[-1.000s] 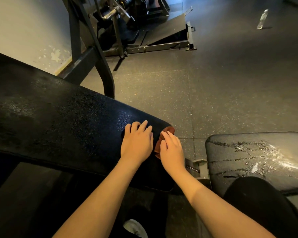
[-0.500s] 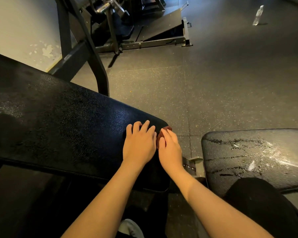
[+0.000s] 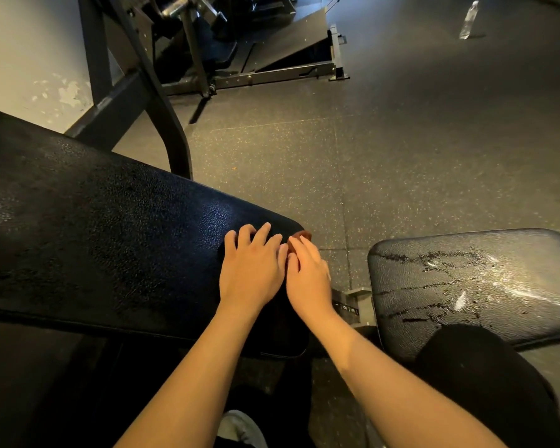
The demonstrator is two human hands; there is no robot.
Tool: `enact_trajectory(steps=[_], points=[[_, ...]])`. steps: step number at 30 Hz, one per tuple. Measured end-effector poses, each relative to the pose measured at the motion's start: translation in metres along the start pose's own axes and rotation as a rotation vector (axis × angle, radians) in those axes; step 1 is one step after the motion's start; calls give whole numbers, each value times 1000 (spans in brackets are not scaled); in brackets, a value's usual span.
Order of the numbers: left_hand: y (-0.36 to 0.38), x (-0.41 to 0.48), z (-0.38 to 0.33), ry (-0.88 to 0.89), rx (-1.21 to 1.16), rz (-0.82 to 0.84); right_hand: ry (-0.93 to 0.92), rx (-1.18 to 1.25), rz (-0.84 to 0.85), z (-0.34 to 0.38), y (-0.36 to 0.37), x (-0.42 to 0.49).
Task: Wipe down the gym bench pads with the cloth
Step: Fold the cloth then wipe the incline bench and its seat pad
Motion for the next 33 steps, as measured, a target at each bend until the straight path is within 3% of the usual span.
enact_trajectory(steps=[8, 18, 26, 30, 33], points=[[0, 0, 0, -1, -13, -22, 5, 58, 162, -1, 12, 44], [-14, -34, -7, 54, -40, 7, -57, -41, 56, -10, -11, -39], [-46, -92, -9, 42, -61, -85, -71, -88, -23, 2, -42, -100], [-50, -115, -6, 12, -127, -138, -130, -104, 66, 4, -46, -95], [-51, -125, -2, -5, -172, -163, -77, -74, 141, 8, -40, -72]])
Point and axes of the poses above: each hand's wrist, its own x-axis towards the middle knuckle, its own y-axis out of the palm, z = x × y, the point moved 5 cm from there along x, towards the middle knuckle, and after that the axes turned 15 degrees about -z, right-handed, at the moved point
